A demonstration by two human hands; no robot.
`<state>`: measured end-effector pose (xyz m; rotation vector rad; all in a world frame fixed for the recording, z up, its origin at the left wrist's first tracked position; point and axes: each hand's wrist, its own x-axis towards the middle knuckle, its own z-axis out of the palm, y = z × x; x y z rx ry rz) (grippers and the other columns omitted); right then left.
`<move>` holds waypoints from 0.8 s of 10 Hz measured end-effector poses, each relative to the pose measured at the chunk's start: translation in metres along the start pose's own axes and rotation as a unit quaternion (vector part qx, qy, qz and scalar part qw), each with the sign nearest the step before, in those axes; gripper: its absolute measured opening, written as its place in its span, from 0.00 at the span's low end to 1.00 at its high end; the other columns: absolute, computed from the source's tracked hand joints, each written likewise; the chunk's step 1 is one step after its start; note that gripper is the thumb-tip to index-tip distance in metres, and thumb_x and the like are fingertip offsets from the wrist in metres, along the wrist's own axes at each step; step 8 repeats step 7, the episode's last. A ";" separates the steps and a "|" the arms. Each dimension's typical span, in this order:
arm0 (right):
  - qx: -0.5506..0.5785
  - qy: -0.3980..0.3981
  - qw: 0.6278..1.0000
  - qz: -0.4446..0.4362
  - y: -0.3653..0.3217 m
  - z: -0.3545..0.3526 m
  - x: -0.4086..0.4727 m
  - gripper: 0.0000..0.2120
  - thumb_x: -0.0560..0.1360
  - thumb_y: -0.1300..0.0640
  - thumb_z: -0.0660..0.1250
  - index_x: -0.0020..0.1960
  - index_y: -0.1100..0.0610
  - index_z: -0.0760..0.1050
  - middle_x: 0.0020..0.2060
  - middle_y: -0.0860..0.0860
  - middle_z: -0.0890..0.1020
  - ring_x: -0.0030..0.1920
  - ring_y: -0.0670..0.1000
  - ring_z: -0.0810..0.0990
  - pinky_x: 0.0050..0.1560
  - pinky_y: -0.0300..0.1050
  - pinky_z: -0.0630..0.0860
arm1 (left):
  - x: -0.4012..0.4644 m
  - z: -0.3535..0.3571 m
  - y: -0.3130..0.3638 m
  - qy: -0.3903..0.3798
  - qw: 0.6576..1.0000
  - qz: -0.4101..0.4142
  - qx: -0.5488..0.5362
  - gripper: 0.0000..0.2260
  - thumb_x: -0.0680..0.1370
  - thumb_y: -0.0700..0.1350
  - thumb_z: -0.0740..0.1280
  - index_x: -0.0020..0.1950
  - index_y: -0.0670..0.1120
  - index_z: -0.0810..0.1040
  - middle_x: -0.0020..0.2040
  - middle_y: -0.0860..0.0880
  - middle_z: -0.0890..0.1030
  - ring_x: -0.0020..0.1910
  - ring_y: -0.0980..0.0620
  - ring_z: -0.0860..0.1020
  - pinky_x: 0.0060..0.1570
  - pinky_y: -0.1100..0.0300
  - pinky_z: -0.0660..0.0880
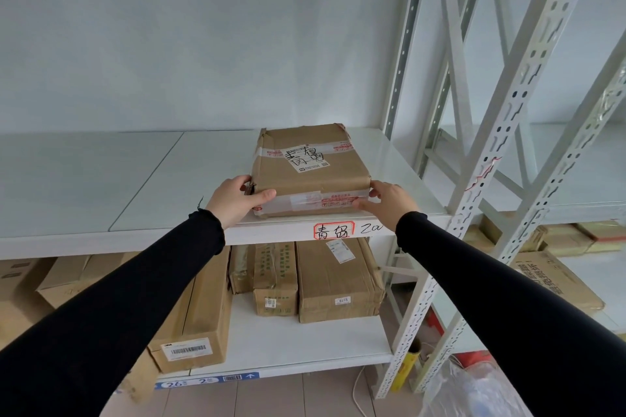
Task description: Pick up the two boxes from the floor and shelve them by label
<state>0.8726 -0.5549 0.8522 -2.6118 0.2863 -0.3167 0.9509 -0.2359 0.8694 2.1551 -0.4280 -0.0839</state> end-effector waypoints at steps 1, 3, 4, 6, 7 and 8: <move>-0.002 0.001 1.000 0.006 -0.001 0.002 0.012 0.27 0.74 0.38 0.66 0.68 0.52 0.72 0.59 0.50 0.80 0.56 0.53 0.77 0.53 0.48 0.75 | 0.014 -0.001 -0.001 -0.008 1.000 -0.001 0.001 0.10 0.76 0.59 0.73 0.50 0.60 0.74 0.49 0.51 0.85 0.43 0.52 0.86 0.52 0.58 0.77; -0.017 -0.006 1.000 0.015 -0.004 0.004 0.033 0.27 0.74 0.37 0.65 0.67 0.52 0.73 0.58 0.51 0.80 0.56 0.54 0.78 0.52 0.48 0.75 | 0.037 -0.002 -0.005 -0.008 1.000 -0.024 0.017 0.22 0.75 0.60 0.73 0.62 0.47 0.80 0.52 0.49 0.87 0.45 0.51 0.86 0.57 0.52 0.77; -0.029 -0.013 0.999 0.021 -0.007 0.003 0.037 0.27 0.74 0.38 0.65 0.67 0.51 0.72 0.59 0.51 0.81 0.56 0.53 0.78 0.54 0.50 0.76 | 0.040 -0.002 -0.002 -0.011 0.999 -0.031 0.026 0.22 0.76 0.60 0.73 0.63 0.47 0.80 0.51 0.49 0.86 0.45 0.51 0.86 0.51 0.59 0.75; -0.038 -0.027 0.999 0.023 -0.007 0.001 0.038 0.27 0.74 0.38 0.65 0.68 0.50 0.71 0.60 0.51 0.80 0.57 0.54 0.78 0.54 0.50 0.76 | 0.040 -0.002 -0.001 -0.010 0.998 -0.028 0.055 0.23 0.76 0.61 0.72 0.64 0.47 0.79 0.52 0.50 0.87 0.51 0.48 0.86 0.59 0.49 0.77; -0.051 -0.021 0.998 0.002 -0.010 -0.009 0.038 0.30 0.74 0.38 0.67 0.71 0.51 0.68 0.62 0.52 0.79 0.59 0.55 0.76 0.55 0.50 0.75 | 0.038 -0.004 0.005 0.018 0.994 -0.029 0.103 0.29 0.78 0.57 0.72 0.73 0.44 0.73 0.62 0.48 0.82 0.67 0.44 0.77 0.61 0.52 0.72; -0.051 -0.021 0.998 0.002 -0.010 -0.009 0.038 0.30 0.74 0.38 0.67 0.71 0.51 0.68 0.62 0.52 0.79 0.59 0.55 0.76 0.55 0.50 0.75 | 0.038 -0.004 0.005 0.018 0.994 -0.029 0.103 0.29 0.78 0.57 0.72 0.73 0.44 0.73 0.62 0.48 0.82 0.67 0.44 0.77 0.61 0.52 0.72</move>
